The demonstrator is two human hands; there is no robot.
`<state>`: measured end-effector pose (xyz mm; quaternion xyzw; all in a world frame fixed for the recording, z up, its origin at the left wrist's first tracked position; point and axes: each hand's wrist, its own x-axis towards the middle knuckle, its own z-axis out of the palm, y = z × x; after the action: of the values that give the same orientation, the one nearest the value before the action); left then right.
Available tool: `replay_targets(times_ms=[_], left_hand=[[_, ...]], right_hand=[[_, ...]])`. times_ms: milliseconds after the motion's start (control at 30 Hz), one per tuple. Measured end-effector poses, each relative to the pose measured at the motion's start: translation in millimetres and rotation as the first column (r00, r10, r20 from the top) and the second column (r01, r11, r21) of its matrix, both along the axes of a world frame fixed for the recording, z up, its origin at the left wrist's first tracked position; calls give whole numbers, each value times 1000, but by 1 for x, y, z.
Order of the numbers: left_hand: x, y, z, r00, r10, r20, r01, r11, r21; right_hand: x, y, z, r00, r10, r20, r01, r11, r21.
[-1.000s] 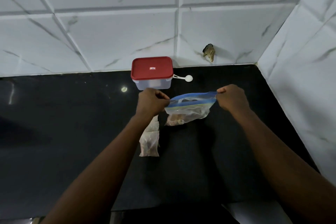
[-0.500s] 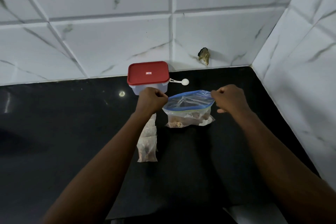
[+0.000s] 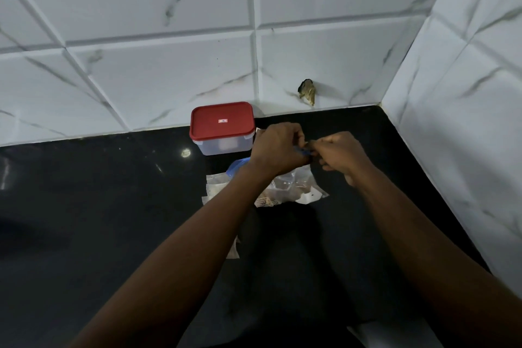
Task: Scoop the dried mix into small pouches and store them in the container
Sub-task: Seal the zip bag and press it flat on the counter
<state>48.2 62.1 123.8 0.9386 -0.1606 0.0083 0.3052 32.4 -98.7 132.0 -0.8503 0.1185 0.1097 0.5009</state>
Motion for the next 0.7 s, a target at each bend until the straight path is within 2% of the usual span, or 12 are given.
replay_targets(times_ms=[67, 200, 367, 533, 700], left_hand=[[0, 2, -2, 999, -29, -25, 28, 998, -52], [4, 8, -4, 996, -78, -46, 70, 984, -161], [5, 15, -1, 992, -81, -101, 53, 965, -256], [8, 27, 1, 983, -8, -185, -56, 940, -338], [11, 38, 2, 983, -1, -185, -70, 923, -378]], right_hand=[[-1, -3, -1, 999, 36, 3, -36, 999, 5], [-6, -9, -7, 999, 51, -1, -51, 991, 124], [-13, -18, -29, 995, 2, 98, -23, 977, 210], [-15, -30, -74, 971, 225, 84, -218, 972, -84], [-19, -38, -106, 970, 206, 130, -159, 940, -302]])
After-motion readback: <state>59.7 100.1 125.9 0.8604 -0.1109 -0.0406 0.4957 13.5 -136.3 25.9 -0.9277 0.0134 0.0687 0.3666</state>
